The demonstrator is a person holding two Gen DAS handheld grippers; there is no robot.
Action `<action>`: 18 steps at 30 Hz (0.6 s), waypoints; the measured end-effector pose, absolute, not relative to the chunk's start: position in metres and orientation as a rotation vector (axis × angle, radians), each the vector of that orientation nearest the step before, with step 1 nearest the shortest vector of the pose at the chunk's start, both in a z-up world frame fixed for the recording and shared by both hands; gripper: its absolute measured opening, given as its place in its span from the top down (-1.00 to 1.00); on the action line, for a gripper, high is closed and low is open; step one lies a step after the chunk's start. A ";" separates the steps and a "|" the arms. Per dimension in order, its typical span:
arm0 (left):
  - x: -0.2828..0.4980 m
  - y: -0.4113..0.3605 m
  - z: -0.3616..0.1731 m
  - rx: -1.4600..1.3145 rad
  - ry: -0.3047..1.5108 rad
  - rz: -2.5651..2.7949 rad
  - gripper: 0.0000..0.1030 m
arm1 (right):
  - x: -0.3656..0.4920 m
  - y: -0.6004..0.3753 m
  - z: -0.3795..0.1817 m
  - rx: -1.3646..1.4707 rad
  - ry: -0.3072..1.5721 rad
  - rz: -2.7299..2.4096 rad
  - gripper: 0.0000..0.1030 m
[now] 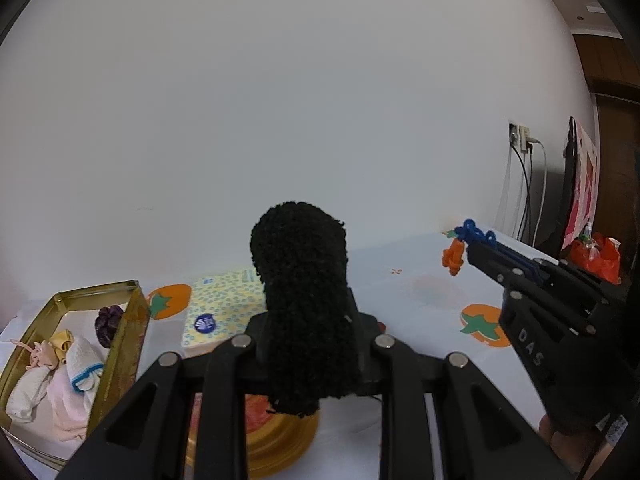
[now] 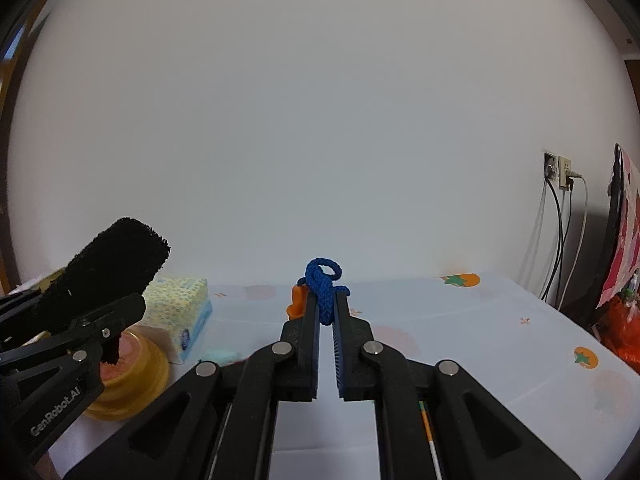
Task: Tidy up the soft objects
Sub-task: 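Carry the black cloth and blue toy over the gold tray with both tools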
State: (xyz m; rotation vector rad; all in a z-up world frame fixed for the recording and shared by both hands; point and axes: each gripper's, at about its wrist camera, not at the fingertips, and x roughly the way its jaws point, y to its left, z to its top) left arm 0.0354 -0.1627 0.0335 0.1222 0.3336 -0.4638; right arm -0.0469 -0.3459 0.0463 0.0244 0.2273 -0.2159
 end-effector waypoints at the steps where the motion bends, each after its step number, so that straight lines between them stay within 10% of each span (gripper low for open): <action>1: 0.038 -0.159 0.034 0.120 0.333 -0.459 0.55 | -0.047 -0.345 0.047 0.029 0.224 -0.214 0.86; 18: 0.074 -0.080 0.040 0.064 0.359 -0.354 0.55 | -0.021 -0.261 0.056 0.078 0.218 -0.070 0.86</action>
